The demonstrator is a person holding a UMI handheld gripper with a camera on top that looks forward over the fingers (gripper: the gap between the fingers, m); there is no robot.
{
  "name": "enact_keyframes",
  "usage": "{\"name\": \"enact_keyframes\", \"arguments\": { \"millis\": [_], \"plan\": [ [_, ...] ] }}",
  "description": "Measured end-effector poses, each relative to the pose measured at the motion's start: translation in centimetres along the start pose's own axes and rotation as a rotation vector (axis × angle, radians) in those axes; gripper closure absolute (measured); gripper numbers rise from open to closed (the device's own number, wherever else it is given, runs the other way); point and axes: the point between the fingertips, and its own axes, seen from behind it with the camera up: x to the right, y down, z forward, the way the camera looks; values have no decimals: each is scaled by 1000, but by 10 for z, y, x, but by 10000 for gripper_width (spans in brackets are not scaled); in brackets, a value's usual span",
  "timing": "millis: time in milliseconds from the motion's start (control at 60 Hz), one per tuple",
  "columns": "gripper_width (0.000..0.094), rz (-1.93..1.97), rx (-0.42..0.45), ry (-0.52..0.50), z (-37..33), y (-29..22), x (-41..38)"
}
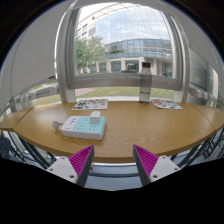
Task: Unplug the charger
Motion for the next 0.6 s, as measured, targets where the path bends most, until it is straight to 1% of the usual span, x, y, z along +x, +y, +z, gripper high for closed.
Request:
{"name": "enact_keyframes", "arguments": {
  "millis": [67, 83, 100, 150, 233, 250, 333, 417, 483, 500, 550, 600],
  "plan": [
    [160, -2, 2, -8, 16, -5, -9],
    [159, -2, 0, -7, 28, -19, -14],
    [158, 2, 1, -2, 46, -20, -37],
    [158, 14, -3, 11, 59, -25, -42],
    [159, 24, 14, 24, 81, -44, -42],
    [160, 24, 15, 30, 94, -51, -59],
    [212, 17, 17, 60, 112, -56, -60],
    [339, 29, 21, 54, 130, -67, -71],
    [436, 46, 23, 81, 139, -73, -70],
    [483, 41, 27, 89, 140, -73, -69],
    [673, 25, 30, 121, 141, -74, -63],
    [711, 33, 29, 122, 141, -74, -66]
  ]
}}
